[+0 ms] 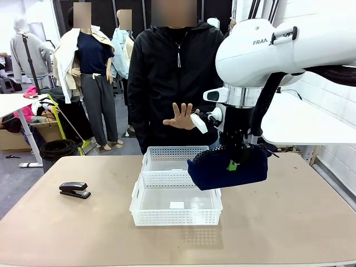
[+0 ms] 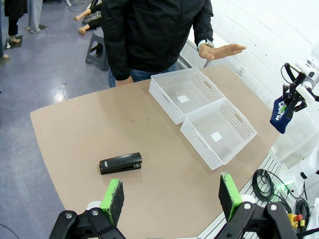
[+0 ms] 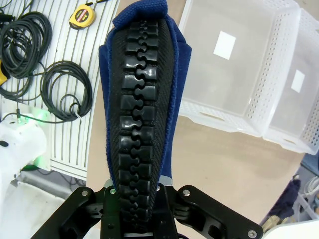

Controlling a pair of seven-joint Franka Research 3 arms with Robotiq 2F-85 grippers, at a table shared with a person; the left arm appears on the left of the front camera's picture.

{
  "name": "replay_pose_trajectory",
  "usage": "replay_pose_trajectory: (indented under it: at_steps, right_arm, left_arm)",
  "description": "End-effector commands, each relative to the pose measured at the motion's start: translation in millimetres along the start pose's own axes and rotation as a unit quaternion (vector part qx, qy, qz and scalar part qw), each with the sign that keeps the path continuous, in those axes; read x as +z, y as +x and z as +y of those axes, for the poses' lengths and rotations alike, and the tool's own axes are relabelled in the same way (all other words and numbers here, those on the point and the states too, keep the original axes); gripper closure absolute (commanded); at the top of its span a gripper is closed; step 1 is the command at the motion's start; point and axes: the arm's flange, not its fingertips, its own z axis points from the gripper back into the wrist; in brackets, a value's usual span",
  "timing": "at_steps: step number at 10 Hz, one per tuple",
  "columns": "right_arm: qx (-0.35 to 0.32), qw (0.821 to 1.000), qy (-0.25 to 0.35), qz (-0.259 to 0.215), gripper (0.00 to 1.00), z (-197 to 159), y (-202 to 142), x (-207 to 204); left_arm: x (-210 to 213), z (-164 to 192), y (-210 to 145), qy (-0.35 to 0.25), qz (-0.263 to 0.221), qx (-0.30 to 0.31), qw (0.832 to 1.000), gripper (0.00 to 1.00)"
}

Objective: Distribute items into two baskets.
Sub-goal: Place the picked Pencil pouch into the Organizing basket as instructed by the person.

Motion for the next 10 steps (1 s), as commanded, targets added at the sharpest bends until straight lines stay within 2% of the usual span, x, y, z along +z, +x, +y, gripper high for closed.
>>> replay_pose_trajectory:
  at_steps: [1,10]
  right_arm:
    - [-0.001,1.000,0.002,0.003,1.00,-1.4,1.3,2.7]
    - [-0.001,1.000,0.002,0.003,1.00,-1.4,1.3,2.7]
  left_arm:
    - [0.5,1.0,-0.6,-0.005,-0.008,-0.007,1.000,0.00]
    - [0.5,1.0,-0.6,-0.005,-0.008,-0.007,1.000,0.00]
